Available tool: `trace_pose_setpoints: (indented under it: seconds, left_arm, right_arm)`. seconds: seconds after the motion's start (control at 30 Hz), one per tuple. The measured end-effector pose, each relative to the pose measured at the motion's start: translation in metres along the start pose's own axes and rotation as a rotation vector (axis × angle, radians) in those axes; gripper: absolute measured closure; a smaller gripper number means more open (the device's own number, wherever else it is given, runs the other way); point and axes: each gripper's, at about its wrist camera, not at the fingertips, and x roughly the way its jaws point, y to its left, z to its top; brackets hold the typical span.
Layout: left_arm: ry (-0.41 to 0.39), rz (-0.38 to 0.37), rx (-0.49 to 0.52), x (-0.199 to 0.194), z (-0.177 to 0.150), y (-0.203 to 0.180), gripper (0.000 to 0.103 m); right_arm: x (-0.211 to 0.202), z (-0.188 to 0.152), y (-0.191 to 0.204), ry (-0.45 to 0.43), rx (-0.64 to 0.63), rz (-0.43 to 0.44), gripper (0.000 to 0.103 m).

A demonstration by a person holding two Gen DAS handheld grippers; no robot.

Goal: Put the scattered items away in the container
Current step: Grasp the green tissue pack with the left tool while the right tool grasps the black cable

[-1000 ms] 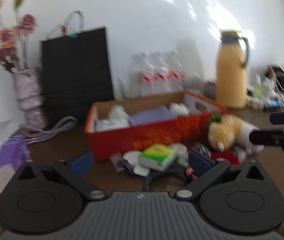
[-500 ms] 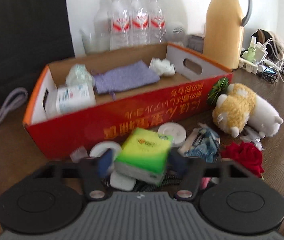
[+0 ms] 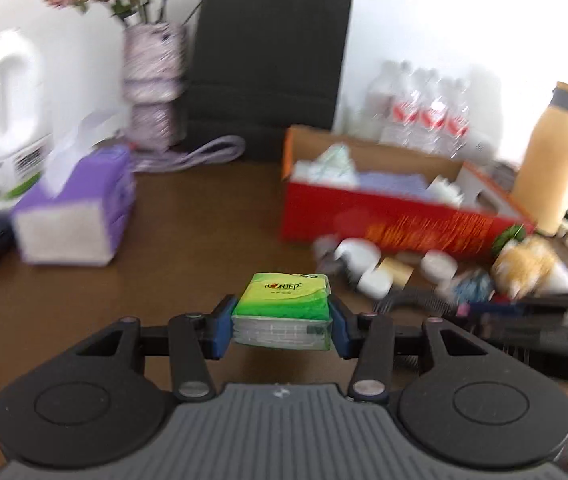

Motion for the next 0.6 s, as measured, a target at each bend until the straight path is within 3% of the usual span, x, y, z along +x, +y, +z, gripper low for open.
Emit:
trace_pose_setpoints:
  seconds: [0.17,0.23,0.3,0.37,0.4,0.43,0.6]
  left_arm:
    - [0.041,0.036,0.079,0.003,-0.016,-0.006,0.051]
    - [0.044,0.021,0.107,0.005,-0.017,-0.008,0.036]
    - [0.048,0.004,0.118,0.009,-0.018,-0.010,0.028]
    - [0.059,-0.004,0.119,0.015,-0.016,-0.010,0.029]
    - [0.067,-0.006,0.111,0.018,-0.016,-0.009,0.037]
    - [0.074,-0.004,0.098,0.020,-0.015,-0.008,0.054]
    - [0.041,-0.016,0.061,0.014,-0.015,-0.003,0.057]
  right_arm:
    - [0.004,-0.006,0.013,0.007,-0.037,-0.043,0.077]
    - [0.006,-0.005,0.013,0.012,-0.035,-0.047,0.075]
    - [0.008,-0.003,0.012,0.014,-0.031,-0.043,0.075]
    - [0.011,0.000,0.011,0.017,-0.030,-0.035,0.079]
    - [0.012,0.000,0.011,0.015,-0.034,-0.030,0.080]
    - [0.012,0.000,0.012,0.014,-0.043,-0.028,0.081]
    - [0.001,-0.004,0.022,-0.031,-0.079,-0.042,0.082]
